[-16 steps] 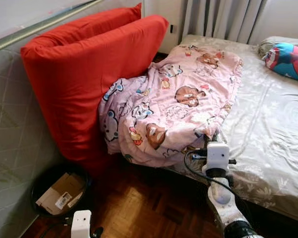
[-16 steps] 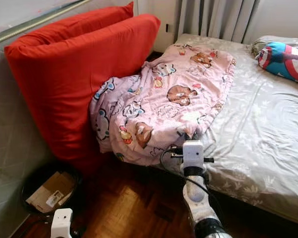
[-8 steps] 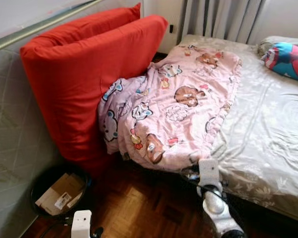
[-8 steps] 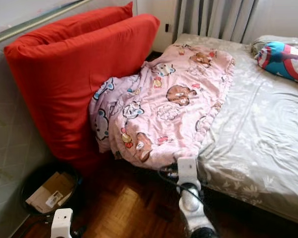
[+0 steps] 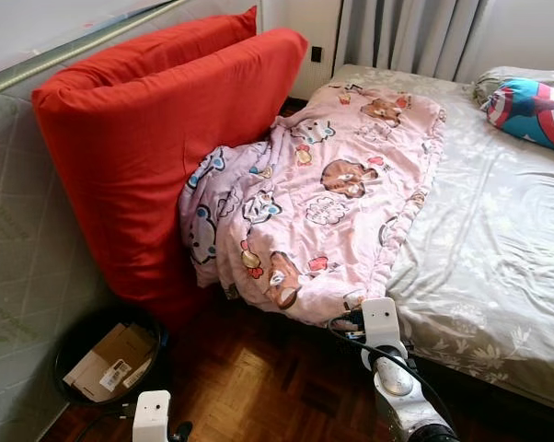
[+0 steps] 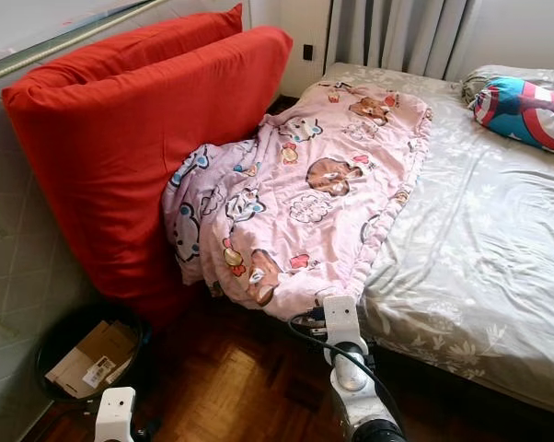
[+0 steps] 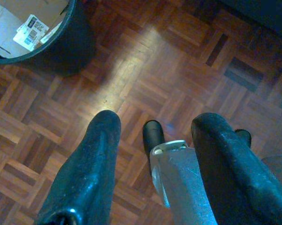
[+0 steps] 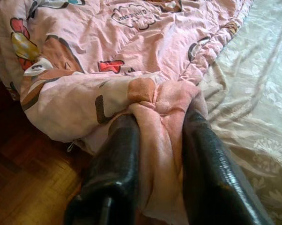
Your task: Clean up the room
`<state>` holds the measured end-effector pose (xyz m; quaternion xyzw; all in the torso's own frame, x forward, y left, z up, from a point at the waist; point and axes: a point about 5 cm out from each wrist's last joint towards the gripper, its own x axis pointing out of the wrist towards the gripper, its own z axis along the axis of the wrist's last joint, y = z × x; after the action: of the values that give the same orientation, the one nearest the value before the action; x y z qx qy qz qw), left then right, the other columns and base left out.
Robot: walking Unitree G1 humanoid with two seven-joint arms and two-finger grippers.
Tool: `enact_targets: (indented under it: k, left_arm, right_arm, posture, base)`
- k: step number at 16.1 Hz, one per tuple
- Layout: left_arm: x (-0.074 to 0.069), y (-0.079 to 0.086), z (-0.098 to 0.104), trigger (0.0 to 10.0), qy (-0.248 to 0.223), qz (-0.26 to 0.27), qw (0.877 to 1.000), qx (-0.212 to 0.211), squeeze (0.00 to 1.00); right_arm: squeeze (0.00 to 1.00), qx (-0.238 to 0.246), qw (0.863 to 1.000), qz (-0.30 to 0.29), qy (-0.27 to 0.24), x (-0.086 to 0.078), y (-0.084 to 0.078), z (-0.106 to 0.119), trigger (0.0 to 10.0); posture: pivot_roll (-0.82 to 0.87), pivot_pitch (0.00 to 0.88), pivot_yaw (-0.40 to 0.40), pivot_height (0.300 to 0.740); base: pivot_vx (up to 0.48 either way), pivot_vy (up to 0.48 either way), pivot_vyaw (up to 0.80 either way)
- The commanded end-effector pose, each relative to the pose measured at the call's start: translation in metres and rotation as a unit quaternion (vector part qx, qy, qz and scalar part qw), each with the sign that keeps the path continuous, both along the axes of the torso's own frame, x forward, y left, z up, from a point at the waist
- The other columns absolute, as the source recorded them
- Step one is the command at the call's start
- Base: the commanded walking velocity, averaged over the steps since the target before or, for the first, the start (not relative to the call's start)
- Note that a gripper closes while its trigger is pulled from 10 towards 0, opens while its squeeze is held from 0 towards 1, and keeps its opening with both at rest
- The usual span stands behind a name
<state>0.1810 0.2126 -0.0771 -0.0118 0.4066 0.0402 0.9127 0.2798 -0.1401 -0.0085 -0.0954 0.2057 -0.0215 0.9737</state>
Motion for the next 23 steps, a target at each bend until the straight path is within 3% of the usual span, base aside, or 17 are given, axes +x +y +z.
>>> enact_targets:
  k: [1,3,6,7,8,9,11,15,18,23]
  left_arm:
    - [-0.003,0.002,-0.001,10.0,0.005,-0.002,1.0,0.004,0.0]
    - [-0.003,0.002,-0.001,10.0,0.004,-0.002,1.0,0.004,0.0]
    - [-0.003,0.002,-0.001,10.0,0.003,-0.002,1.0,0.004,0.0]
    - [-0.002,0.002,-0.001,10.0,0.004,-0.003,1.0,0.005,0.0]
    - [-0.002,0.001,-0.001,10.0,0.004,-0.003,1.0,0.005,0.0]
    - [-0.002,0.001,-0.001,10.0,0.003,-0.003,1.0,0.005,0.0]
    - [-0.002,0.001,-0.001,10.0,0.004,-0.002,1.0,0.006,0.0]
    - [-0.003,0.002,-0.002,10.0,0.01,-0.003,1.0,0.006,0.0]
    - [-0.004,0.002,-0.002,10.0,0.012,-0.002,1.0,0.006,0.0]
    - [-0.004,0.004,-0.002,10.0,0.017,0.001,1.0,0.008,0.0]
  right_arm:
    - [1.0,-0.004,1.0,0.003,0.007,0.0,0.001,-0.001,10.0]
    - [1.0,-0.005,1.0,0.004,0.014,-0.001,0.001,-0.002,10.0]
    - [1.0,-0.002,0.996,-0.003,0.085,-0.012,-0.005,-0.019,10.0]
    - [1.0,0.027,0.99,0.025,0.134,-0.024,-0.002,-0.031,10.0]
    - [0.32,0.017,0.986,0.037,0.163,-0.035,-0.005,-0.04,10.0]
    - [0.0,0.01,0.983,0.025,0.182,-0.045,-0.013,-0.048,10.0]
    - [0.0,0.037,0.969,-0.047,0.241,-0.078,-0.044,-0.067,10.0]
    - [0.0,0.077,0.942,-0.061,0.322,-0.138,-0.059,-0.092,10.0]
    - [0.0,0.082,0.937,-0.074,0.332,-0.15,-0.058,-0.096,10.0]
    - [0.0,0.109,0.939,-0.07,0.319,-0.151,-0.04,-0.098,10.0]
  posture:
    - [-0.06,0.073,0.002,0.74]
    - [-0.06,0.073,0.002,0.74]
    - [-0.06,0.072,0.001,0.74]
    - [-0.07,0.071,0.0,0.74]
    - [-0.06,0.072,0.0,0.74]
    - [-0.06,0.07,-0.001,0.74]
    - [-0.07,0.07,0.0,0.74]
    - [-0.08,0.069,0.003,0.74]
    - [-0.06,0.071,0.007,0.74]
    - [-0.07,0.074,0.012,0.74]
  base:
    - [0.0,0.0,0.0]
    - [0.0,0.0,0.0]
    - [0.0,0.0,0.0]
    - [0.0,0.0,0.0]
    - [0.0,0.0,0.0]
    - [0.0,0.0,0.0]
    - [0.0,0.0,0.0]
    - [0.0,0.0,0.0]
    - [0.0,0.0,0.0]
    - [0.0,0.0,0.0]
